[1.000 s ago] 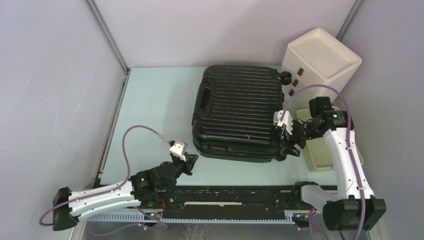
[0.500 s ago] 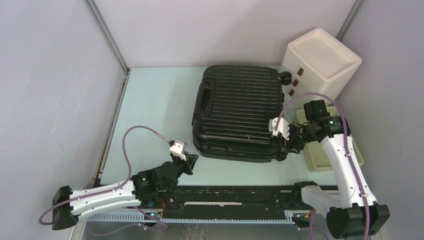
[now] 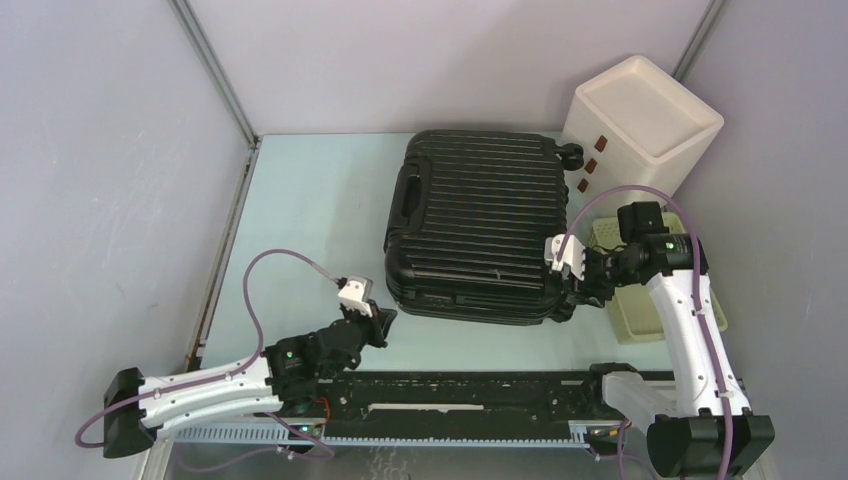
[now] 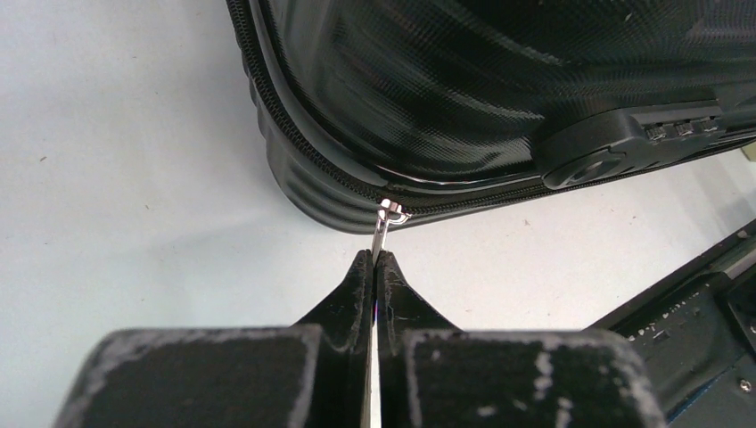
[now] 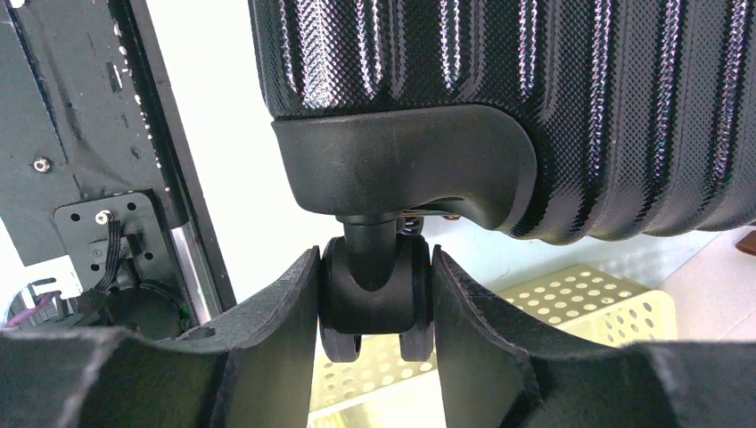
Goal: Open, take out, and arrange the luggage
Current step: Hold the luggage at the center of the board, then unzip the zipper of the luggage.
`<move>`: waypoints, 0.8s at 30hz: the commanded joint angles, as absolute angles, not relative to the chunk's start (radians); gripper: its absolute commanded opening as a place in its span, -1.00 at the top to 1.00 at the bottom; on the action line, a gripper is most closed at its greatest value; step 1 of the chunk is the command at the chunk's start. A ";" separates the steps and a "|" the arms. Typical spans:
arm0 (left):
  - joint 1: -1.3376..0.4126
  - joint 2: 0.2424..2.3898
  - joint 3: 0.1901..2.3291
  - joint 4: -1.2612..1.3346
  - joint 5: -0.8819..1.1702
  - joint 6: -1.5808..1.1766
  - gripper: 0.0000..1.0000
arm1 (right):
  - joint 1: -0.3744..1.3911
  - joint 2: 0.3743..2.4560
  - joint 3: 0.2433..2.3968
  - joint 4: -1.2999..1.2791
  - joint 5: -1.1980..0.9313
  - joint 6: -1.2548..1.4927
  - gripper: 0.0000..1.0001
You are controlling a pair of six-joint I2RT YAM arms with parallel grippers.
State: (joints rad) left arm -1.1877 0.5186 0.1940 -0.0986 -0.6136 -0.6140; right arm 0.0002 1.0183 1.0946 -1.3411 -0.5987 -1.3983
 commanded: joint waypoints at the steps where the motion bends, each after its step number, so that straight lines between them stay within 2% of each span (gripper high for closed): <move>1: -1.160 0.538 0.248 -0.272 -0.730 -0.654 1.00 | -0.029 1.022 1.094 -1.353 -0.423 -1.422 0.70; 9: -1.158 0.528 0.280 -0.423 -0.705 -0.813 1.00 | -0.028 1.024 1.095 -1.347 -0.425 -1.418 0.69; 17: -1.109 0.677 0.329 -0.459 -0.751 -0.903 1.00 | -0.028 1.033 1.095 -1.326 -0.412 -1.392 0.67; 24: -1.086 0.751 0.395 -0.483 -0.810 -0.876 1.00 | -0.029 1.049 1.094 -1.305 -0.385 -1.376 0.67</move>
